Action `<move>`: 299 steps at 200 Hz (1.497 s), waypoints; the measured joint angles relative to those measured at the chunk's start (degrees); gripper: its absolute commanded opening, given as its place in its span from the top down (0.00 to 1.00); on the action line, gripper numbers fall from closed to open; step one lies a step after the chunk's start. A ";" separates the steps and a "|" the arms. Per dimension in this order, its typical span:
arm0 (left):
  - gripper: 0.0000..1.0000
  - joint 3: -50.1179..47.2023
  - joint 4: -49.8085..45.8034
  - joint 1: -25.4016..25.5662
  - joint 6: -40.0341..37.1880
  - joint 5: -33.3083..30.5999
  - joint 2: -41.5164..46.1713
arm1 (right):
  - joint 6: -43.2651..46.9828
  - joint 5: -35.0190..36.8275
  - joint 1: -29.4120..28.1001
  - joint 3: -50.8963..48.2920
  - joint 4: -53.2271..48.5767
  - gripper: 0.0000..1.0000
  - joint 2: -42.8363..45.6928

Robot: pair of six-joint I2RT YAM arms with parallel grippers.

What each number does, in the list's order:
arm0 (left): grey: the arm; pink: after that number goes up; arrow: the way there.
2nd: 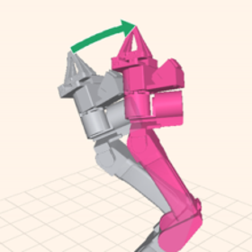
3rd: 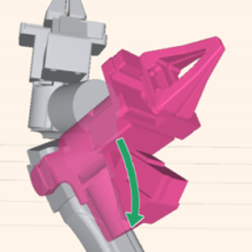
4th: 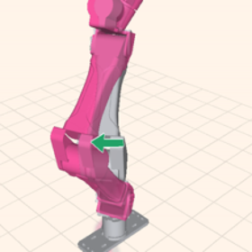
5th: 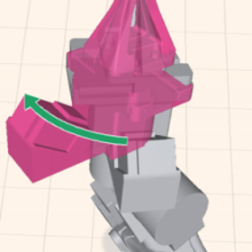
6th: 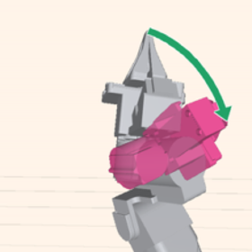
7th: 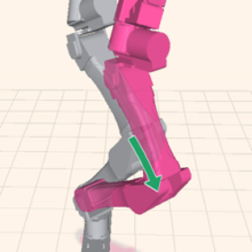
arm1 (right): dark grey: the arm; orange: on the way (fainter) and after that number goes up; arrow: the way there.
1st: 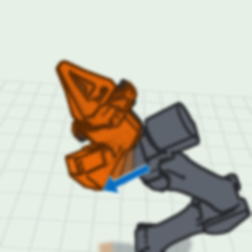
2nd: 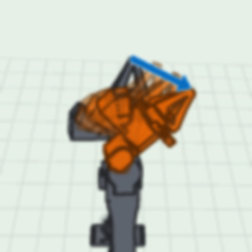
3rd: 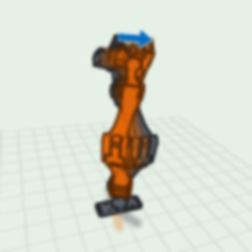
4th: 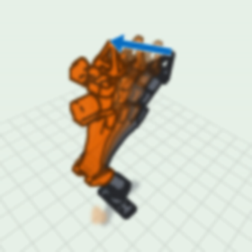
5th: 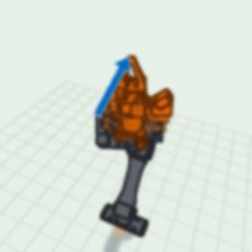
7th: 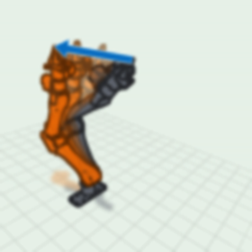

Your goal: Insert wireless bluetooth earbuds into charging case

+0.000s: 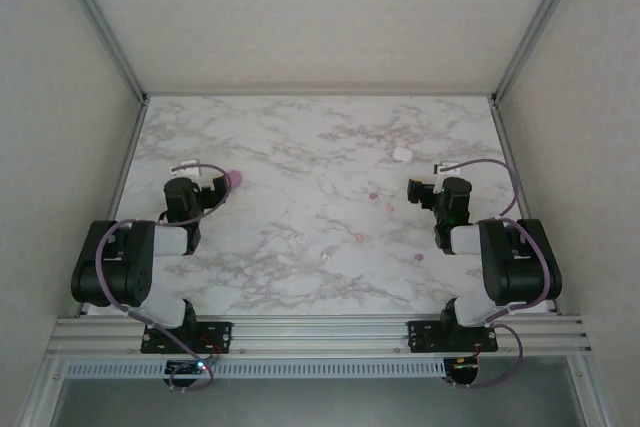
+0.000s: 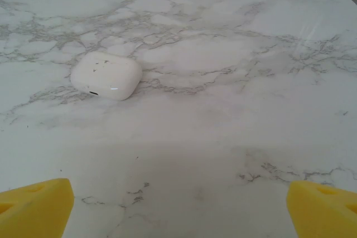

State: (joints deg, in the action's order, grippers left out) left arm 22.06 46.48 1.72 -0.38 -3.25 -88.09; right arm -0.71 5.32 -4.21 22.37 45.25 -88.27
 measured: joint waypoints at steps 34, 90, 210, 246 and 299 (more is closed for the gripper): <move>0.00 0.00 0.00 0.00 -0.02 0.00 0.00 | 0.00 -0.02 0.00 0.00 0.00 0.01 0.00; 0.00 0.02 -0.02 -0.07 0.00 0.00 0.00 | 0.00 -0.02 0.00 0.00 0.00 0.01 0.00; 0.00 -0.07 -1.14 -0.07 0.48 -0.22 2.25 | -0.04 0.04 0.00 0.61 -2.67 0.01 1.03; 0.00 1.99 -11.82 -0.92 4.11 -1.33 14.64 | -3.52 3.21 0.00 10.19 -22.14 0.01 8.50; 0.01 12.76 -28.44 -1.22 12.66 5.90 22.58 | -14.99 5.73 2.23 21.57 -49.46 0.01 17.99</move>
State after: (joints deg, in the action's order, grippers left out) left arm 34.83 18.04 0.49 12.27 2.66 -65.52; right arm -15.70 11.05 -1.98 43.94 -4.21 -70.28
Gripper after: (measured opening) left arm 0.997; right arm 0.987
